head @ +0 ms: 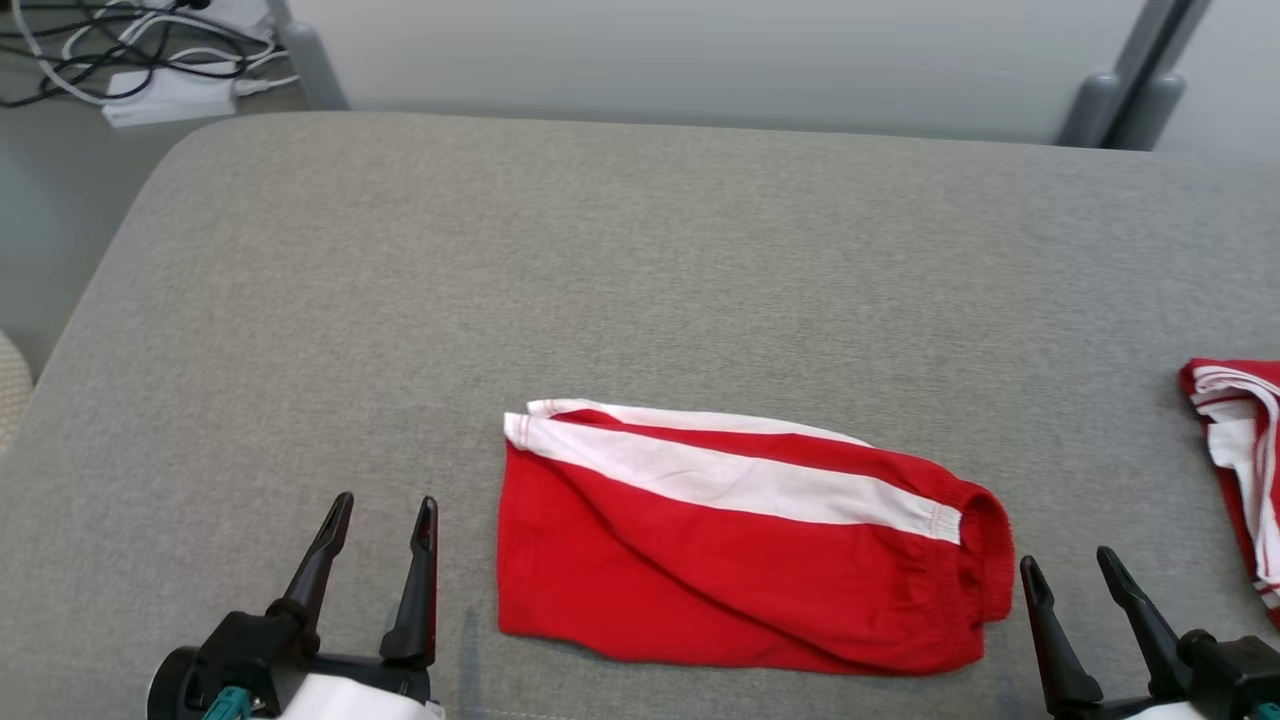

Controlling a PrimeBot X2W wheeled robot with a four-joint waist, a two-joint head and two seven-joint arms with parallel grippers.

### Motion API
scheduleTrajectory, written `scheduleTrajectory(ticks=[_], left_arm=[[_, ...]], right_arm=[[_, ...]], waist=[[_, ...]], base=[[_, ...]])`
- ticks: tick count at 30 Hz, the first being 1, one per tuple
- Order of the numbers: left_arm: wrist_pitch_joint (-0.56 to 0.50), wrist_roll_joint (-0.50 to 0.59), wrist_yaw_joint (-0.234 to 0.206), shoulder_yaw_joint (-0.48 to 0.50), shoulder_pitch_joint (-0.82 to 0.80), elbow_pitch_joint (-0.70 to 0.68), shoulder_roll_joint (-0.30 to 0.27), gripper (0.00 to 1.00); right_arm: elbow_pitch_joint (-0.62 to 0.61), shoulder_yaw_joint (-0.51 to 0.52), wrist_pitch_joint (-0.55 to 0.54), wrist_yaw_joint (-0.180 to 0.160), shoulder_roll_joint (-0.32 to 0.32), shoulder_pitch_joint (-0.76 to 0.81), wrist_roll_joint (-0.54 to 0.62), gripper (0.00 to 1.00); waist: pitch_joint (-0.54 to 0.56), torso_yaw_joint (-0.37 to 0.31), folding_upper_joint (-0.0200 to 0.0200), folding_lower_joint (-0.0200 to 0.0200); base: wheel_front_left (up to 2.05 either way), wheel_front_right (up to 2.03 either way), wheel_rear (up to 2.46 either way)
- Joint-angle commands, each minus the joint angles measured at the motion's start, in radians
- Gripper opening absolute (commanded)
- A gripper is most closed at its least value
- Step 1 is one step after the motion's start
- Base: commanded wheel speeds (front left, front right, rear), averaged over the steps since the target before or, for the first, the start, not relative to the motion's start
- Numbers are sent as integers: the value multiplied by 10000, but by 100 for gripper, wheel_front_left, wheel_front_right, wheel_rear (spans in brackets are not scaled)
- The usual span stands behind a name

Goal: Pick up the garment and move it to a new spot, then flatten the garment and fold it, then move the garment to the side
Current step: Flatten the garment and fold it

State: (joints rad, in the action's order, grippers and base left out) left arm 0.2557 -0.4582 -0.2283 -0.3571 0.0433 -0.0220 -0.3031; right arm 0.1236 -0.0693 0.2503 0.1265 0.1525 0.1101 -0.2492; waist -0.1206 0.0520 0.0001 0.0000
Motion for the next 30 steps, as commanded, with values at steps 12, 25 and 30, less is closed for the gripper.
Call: scheduleTrajectory(ticks=[12, 25, 30], left_arm=[[61, 459, 687, 339, -1151, 246, 607, 100], [61, 845, 1126, 853, -1216, 368, 965, 100], [61, 971, 1290, 975, -1183, 389, 1044, 100]], right_arm=[[2191, -1264, 114, 42, 526, -1050, -1258, 100], [2602, -1544, 114, 42, 617, -1393, -2282, 0], [2521, -552, 114, 42, 731, -1217, -2792, 0]], waist=[[-561, 1030, -1, 0], [-739, 810, -1, 0], [-790, 582, -1, 0]], base=[[0, 0, 0], [0, 0, 0], [0, 0, 0]])
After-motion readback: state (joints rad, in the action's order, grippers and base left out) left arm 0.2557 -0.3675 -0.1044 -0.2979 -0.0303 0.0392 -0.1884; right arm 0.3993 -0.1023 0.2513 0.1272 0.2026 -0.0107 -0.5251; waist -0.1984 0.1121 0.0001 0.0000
